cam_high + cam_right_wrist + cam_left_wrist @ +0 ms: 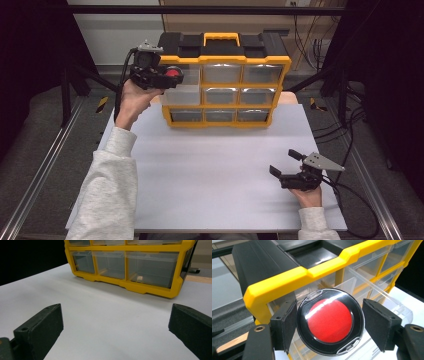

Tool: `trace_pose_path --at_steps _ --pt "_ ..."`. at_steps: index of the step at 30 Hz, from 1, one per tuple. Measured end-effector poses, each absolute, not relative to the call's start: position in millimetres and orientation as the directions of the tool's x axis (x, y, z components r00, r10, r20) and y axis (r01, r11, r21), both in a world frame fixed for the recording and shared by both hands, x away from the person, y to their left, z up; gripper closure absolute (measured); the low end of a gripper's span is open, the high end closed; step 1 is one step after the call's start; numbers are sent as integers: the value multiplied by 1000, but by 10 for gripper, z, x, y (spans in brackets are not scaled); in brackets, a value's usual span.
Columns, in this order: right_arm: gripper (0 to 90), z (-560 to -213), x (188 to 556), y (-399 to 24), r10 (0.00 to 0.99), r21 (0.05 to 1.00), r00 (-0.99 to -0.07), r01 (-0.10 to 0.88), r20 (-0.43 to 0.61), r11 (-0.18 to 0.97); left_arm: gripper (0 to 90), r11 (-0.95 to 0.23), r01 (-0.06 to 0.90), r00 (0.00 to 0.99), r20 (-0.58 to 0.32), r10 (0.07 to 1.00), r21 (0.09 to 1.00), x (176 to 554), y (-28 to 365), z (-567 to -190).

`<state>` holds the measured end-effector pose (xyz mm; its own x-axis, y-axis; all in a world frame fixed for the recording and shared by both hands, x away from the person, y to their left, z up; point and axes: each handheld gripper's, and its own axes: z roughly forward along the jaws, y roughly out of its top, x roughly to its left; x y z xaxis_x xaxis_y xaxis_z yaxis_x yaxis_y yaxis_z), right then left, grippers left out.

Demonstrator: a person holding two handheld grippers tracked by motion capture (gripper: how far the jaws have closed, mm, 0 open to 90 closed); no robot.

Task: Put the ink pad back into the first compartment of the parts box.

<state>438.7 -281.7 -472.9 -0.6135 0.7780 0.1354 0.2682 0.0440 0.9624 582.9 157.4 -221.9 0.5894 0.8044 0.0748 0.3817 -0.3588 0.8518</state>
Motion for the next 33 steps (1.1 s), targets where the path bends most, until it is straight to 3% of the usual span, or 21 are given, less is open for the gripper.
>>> trace_pose_path --at_steps 15,33 --pt "2 -4727 4385 -2816 777 962 -613 270 141 38 289 -356 403 583 63 810 843 5853 1576 -2246" --pt "2 -4720 4381 -2821 778 963 -612 269 145 32 190 -253 277 630 24 776 927 5545 1787 -2172"
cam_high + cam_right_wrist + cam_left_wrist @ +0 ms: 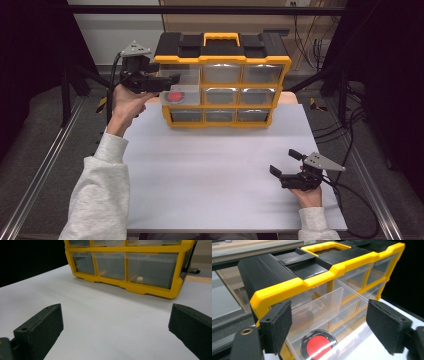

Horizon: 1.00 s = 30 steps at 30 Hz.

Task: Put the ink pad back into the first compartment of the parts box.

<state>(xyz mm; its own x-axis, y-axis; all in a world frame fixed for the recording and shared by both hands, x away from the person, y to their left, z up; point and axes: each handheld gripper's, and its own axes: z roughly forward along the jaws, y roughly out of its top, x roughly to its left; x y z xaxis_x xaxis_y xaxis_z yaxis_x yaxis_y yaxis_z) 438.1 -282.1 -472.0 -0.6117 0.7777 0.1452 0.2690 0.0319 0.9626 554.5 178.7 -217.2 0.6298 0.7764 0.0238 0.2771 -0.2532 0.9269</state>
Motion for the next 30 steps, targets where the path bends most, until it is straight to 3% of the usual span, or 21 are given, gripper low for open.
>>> trace_pose_path --at_steps 15,30 --pt "2 -4719 4380 -2824 780 963 -609 269 145 31 53 -167 204 670 -14 742 965 5085 2163 -2457" --pt "2 -4721 4380 -2821 781 962 -607 271 148 29 28 -113 216 670 -63 740 970 4813 2431 -3245"
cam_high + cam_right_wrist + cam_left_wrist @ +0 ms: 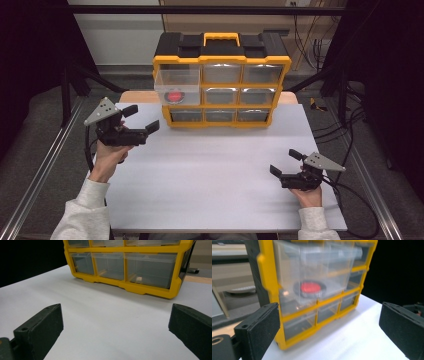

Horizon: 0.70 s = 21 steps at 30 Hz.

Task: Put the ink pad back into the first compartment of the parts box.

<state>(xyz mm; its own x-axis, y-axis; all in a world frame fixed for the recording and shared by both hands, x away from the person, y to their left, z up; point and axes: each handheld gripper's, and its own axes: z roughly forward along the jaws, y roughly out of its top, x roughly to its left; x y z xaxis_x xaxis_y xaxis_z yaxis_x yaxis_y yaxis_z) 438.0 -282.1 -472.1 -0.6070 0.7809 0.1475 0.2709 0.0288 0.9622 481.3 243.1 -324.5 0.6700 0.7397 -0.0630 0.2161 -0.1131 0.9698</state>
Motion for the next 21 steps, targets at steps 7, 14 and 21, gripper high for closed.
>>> trace_pose_path --at_steps 7,14,21 --pt "2 -4722 4381 -2821 780 962 -608 270 147 29 27 -114 236 673 -78 735 965 4714 2498 -3629" --pt "2 -4725 4382 -2816 780 963 -609 269 147 28 27 -105 257 662 -96 743 961 4622 2596 -3938" --pt "2 -4731 4386 -2815 779 963 -610 268 142 35 30 -91 280 652 -120 749 956 4538 2721 -4189"
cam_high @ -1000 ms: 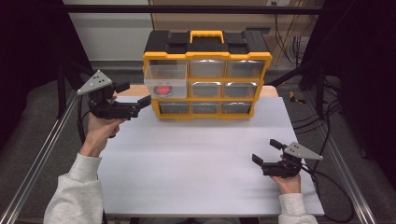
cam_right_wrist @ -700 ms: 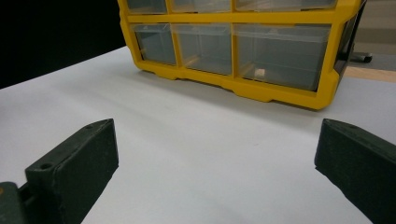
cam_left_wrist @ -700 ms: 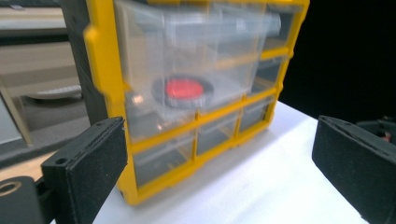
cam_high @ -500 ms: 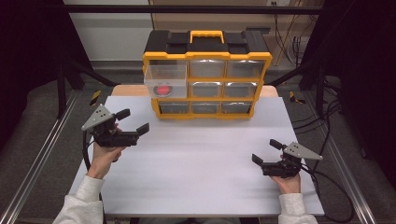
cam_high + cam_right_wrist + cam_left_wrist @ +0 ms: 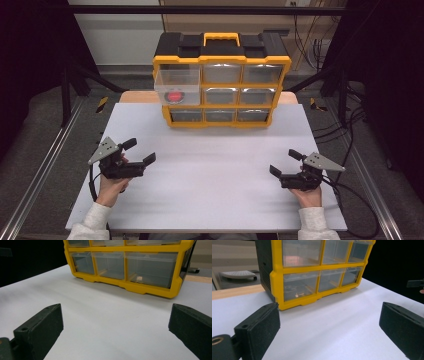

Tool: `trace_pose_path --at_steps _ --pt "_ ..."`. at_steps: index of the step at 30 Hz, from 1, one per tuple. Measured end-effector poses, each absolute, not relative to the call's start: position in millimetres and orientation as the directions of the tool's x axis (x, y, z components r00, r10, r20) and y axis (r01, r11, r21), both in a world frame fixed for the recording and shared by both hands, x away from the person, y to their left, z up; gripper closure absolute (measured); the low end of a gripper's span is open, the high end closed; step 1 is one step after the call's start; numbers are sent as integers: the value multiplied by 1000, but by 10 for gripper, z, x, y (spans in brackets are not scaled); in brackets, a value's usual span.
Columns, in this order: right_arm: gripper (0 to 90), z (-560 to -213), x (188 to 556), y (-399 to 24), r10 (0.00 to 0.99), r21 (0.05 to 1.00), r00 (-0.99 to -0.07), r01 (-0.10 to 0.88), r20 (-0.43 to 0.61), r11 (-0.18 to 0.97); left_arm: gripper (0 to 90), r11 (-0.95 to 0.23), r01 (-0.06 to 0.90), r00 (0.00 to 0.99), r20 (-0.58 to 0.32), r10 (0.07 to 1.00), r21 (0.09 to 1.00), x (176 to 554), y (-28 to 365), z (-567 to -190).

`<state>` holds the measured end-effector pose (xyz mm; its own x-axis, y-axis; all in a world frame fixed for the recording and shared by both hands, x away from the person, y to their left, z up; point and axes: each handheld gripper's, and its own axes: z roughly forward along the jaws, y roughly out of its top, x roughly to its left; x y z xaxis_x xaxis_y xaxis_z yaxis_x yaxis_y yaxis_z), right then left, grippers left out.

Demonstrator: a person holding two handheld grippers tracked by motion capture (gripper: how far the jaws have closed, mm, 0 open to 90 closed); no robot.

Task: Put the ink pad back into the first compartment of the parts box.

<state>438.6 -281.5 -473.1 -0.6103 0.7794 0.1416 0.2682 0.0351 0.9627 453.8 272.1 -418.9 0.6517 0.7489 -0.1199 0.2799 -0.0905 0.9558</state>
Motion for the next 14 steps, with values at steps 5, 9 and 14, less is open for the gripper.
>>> trace_pose_path --at_steps 5,9,14 --pt "2 -4726 4381 -2817 780 963 -608 268 145 30 29 -122 286 658 -102 746 950 4516 2743 -4284" --pt "2 -4730 4386 -2817 781 963 -609 267 139 37 21 -134 290 652 -93 752 947 4497 2740 -4294" --pt "2 -4732 4386 -2811 778 961 -611 275 147 35 24 -126 291 653 -100 751 948 4499 2772 -4337"
